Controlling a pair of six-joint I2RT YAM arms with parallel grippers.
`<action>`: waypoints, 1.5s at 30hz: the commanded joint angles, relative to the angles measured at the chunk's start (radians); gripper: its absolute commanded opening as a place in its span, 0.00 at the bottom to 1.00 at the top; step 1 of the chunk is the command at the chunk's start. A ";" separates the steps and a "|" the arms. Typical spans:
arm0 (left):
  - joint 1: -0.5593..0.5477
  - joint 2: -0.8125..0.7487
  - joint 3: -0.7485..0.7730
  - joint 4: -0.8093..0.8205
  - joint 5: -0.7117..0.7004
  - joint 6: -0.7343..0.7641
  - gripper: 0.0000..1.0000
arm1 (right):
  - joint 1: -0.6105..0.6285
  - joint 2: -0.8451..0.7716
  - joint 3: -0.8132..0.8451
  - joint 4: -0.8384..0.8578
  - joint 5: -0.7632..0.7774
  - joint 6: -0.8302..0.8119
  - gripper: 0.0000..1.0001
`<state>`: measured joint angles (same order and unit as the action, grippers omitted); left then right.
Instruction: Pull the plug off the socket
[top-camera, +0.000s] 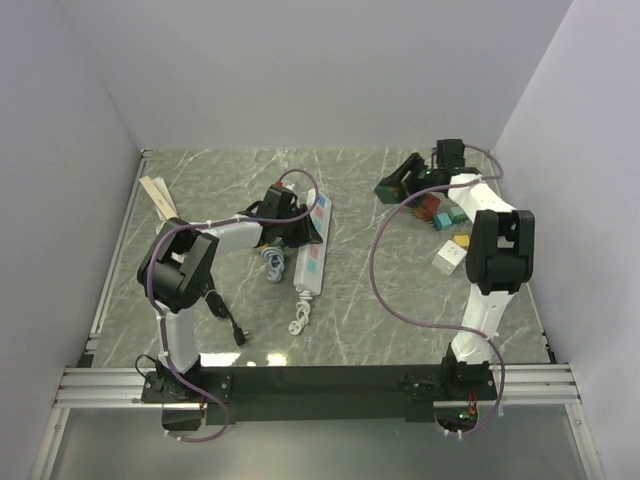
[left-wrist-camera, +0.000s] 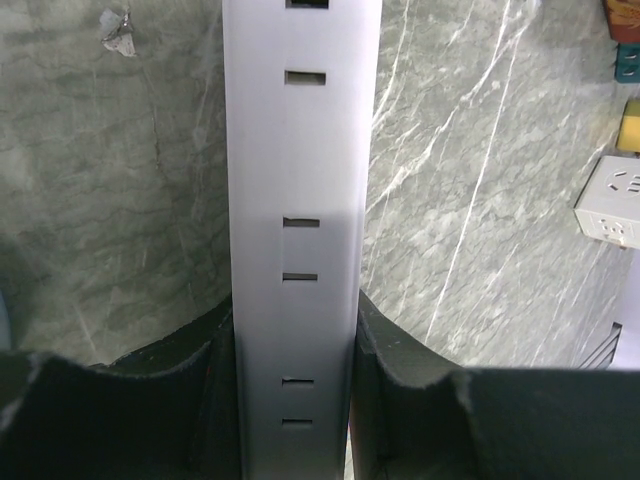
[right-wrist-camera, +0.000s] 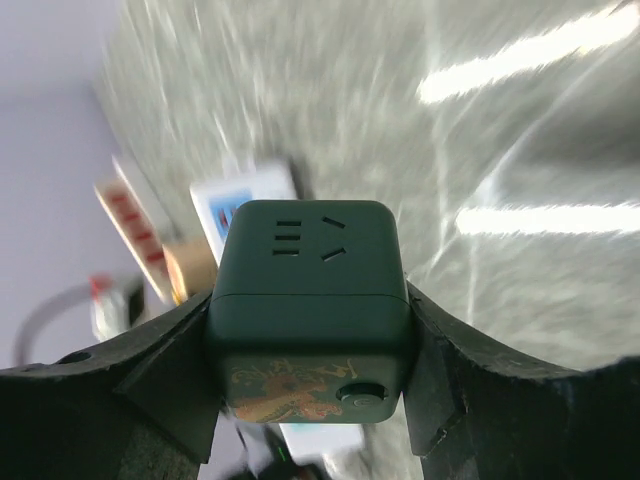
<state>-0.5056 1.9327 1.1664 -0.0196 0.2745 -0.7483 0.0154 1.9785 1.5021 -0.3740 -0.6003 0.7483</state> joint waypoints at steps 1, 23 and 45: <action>0.003 0.020 0.013 -0.135 -0.026 0.021 0.01 | -0.096 -0.061 0.070 0.130 0.120 0.084 0.00; 0.032 -0.415 0.161 -0.402 0.028 0.066 0.01 | -0.244 0.226 0.366 0.000 0.335 0.161 0.00; 0.590 -0.425 0.059 -0.496 -0.271 0.271 0.01 | -0.239 0.235 0.349 -0.097 0.358 0.117 0.90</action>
<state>0.0418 1.5028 1.1969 -0.6025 0.0101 -0.5095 -0.2253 2.2559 1.8397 -0.4576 -0.2646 0.8898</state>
